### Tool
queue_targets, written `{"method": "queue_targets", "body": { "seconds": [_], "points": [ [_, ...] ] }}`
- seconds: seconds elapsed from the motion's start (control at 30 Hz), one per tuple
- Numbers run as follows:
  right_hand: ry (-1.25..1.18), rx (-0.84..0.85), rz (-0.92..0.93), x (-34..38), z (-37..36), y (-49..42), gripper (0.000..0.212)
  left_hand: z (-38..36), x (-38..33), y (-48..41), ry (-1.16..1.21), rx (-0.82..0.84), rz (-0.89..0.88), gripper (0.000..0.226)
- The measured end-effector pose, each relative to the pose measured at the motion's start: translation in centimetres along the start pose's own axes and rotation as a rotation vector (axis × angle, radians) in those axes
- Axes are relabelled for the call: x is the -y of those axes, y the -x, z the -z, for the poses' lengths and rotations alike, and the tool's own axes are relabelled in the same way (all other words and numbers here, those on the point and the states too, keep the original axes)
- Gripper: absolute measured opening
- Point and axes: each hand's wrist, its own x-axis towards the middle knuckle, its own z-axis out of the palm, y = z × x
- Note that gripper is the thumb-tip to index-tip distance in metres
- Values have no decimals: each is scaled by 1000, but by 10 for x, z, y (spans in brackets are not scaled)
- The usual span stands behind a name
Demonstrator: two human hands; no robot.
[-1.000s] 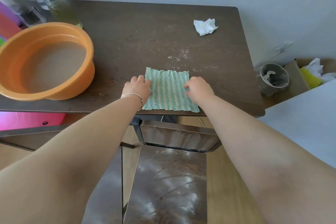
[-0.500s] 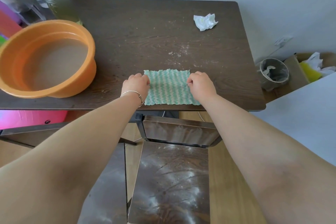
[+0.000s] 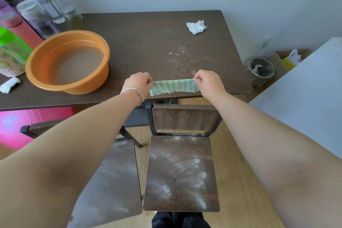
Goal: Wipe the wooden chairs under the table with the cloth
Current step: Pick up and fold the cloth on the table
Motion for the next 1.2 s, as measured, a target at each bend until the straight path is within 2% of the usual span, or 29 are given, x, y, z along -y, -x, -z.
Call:
{"method": "queue_targets", "body": {
  "seconds": [0.17,0.4,0.8,1.2],
  "points": [
    [-62,-20,-51,-5,4,54,22,1,-11,48,30,2,-59,13],
    [-41,44,-61,-19,-6,123,17,-23,-18,120,17,39,-72,12],
    [-134,238,-39,-93,-82,231,14,-125,-44,240,69,209,141,8],
    [-174,395,-194,-150,-190,300,14,-249,-28,296,105,401,199,12]
  ]
}}
